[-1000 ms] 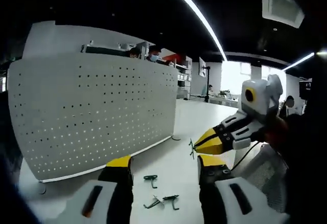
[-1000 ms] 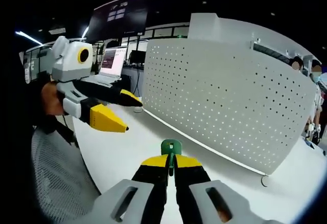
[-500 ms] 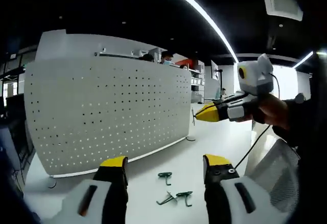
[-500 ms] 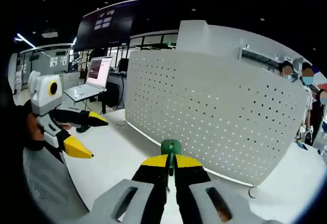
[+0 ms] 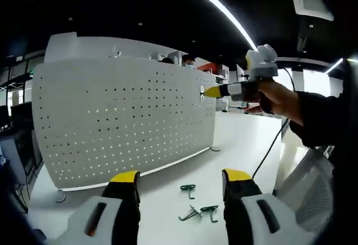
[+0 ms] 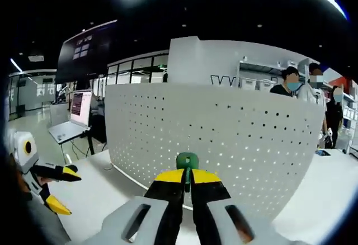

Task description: Insert the hook assembly into the mounting plate slot until the hook locks in place.

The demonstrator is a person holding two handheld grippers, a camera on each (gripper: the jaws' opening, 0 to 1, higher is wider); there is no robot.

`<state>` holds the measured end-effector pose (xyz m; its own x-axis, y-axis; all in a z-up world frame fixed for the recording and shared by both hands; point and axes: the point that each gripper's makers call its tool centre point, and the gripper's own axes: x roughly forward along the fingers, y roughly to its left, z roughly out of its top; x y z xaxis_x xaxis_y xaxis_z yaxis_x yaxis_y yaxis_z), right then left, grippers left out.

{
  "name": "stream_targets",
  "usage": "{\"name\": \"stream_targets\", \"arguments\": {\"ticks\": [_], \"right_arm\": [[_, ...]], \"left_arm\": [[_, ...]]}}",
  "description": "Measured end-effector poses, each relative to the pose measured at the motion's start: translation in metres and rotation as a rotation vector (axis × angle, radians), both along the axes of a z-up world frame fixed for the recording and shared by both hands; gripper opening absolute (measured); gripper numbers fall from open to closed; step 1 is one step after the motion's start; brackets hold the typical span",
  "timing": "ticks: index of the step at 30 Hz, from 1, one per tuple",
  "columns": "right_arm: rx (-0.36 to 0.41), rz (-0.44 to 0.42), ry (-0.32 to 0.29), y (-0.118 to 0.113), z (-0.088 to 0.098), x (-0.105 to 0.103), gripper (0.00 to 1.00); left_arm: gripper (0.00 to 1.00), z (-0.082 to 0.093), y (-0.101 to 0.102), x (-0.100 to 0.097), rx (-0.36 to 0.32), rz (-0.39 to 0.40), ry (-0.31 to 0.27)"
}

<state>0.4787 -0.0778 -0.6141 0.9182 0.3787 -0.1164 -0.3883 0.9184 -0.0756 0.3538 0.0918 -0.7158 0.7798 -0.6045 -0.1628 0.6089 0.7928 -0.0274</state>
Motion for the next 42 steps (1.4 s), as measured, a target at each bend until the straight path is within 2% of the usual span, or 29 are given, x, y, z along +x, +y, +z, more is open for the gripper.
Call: {"name": "stream_targets", "arguments": {"ticks": [4, 10, 16, 26, 35, 42], "right_arm": [[0.029, -0.064, -0.061, -0.002, 0.014, 0.023, 0.01], [0.032, -0.108, -0.139, 0.005, 0.034, 0.048, 0.01], [0.047, -0.130, -0.166, 0.008, 0.046, 0.070, 0.01], [0.054, -0.175, -0.164, 0.002, 0.052, 0.097, 0.01], [0.053, -0.185, -0.155, 0.003, 0.051, 0.106, 0.01], [0.047, -0.187, -0.153, 0.008, 0.046, 0.104, 0.01]], "left_arm": [[0.60, -0.002, 0.003, 0.002, 0.008, 0.008, 0.004], [0.59, -0.003, 0.008, 0.004, 0.009, 0.022, 0.006], [0.58, -0.003, 0.007, 0.003, 0.006, 0.017, 0.010], [0.57, -0.004, 0.008, 0.004, -0.009, 0.013, 0.019], [0.56, -0.005, 0.008, 0.004, -0.020, 0.008, 0.030], [0.55, -0.005, 0.009, 0.005, -0.027, 0.009, 0.035]]}}
